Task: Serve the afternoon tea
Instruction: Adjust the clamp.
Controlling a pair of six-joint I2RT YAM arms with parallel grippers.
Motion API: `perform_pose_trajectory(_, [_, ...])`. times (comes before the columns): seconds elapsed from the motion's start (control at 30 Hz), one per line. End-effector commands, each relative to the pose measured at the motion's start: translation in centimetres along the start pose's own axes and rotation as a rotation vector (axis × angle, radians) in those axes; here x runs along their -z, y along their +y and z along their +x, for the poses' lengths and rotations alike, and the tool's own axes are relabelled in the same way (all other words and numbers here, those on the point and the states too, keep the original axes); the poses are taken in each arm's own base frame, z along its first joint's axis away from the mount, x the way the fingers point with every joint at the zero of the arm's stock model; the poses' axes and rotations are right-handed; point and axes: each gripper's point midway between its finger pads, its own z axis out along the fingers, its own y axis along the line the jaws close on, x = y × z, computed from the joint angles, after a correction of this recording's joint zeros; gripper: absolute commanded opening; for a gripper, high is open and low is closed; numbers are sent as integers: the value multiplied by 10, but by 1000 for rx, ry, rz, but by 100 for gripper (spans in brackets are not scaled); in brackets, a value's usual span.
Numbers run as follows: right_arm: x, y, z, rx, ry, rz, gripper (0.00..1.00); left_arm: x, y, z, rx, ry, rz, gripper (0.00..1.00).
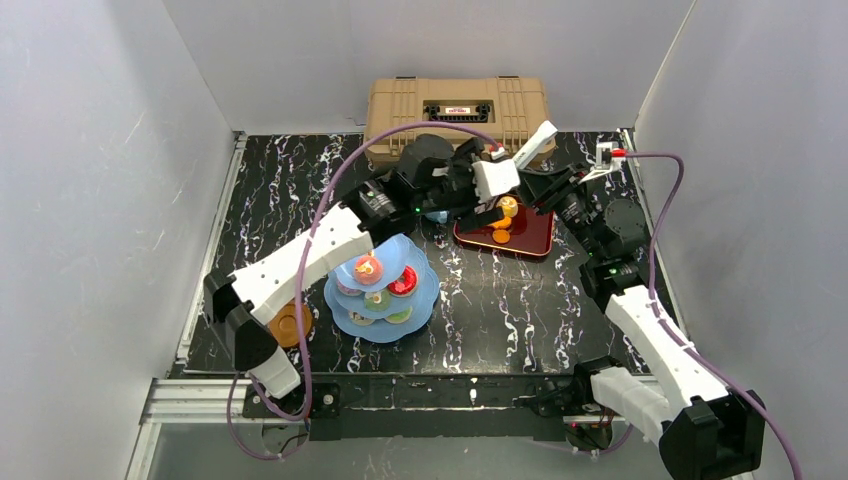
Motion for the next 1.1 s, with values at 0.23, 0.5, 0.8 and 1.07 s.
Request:
perform_pose_trajectory(0.23, [6, 56, -46, -118, -130, -168, 7, -18, 21, -28, -121, -88, -191, 70])
perform_pose_trajectory(0.5, [3, 58, -43, -187, -91, -158, 13, -20, 33, -18, -288, -57, -274, 19])
perform_pose_trajectory(0.8, [4, 54, -34, -163, 2, -87, 68, -2, 35, -27, -266, -76, -281, 8])
perform_pose_trajectory(1.07, [-4, 66, -49, -127, -11, -122, 91, 7, 19, -31, -230, -107, -203, 8])
